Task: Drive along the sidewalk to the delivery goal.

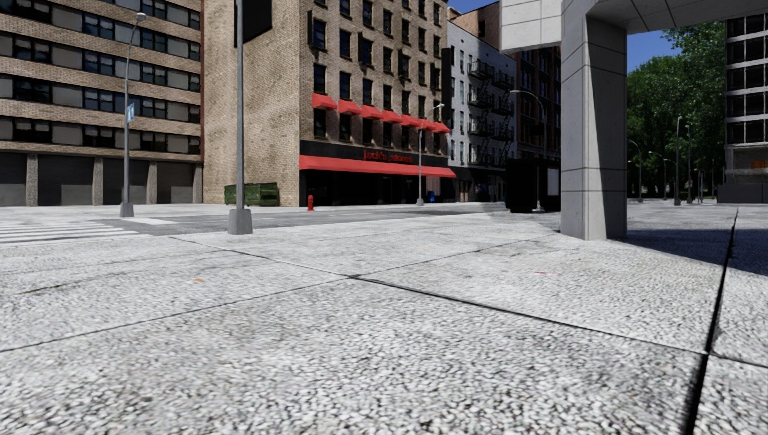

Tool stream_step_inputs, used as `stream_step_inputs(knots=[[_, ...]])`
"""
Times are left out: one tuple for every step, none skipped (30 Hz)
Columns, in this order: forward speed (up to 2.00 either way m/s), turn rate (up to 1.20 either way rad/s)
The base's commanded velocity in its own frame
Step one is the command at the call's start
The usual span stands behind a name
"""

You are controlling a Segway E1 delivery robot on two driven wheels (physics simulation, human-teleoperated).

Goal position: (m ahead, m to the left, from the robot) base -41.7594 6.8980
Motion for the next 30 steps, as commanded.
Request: stream_step_inputs(knots=[[0.0,0.0],[0.0,0.0],[0.0,0.0],[0.0,0.0],[0.0,0.0],[0.0,0.0],[0.0,0.0],[0.0,0.0],[0.0,0.0],[0.0,0.0],[0.0,0.0],[0.0,0.0],[0.0,0.0],[0.0,0.0],[0.0,0.0],[0.0,0.0],[0.0,0.0],[0.0,0.0],[0.0,0.0],[0.0,0.0],[0.0,0.0],[0.0,0.0],[0.0,0.0],[0.0,0.0],[0.0,0.0],[0.0,0.0],[0.0,0.0],[0.0,0.0],[0.0,0.0],[0.0,0.0]])
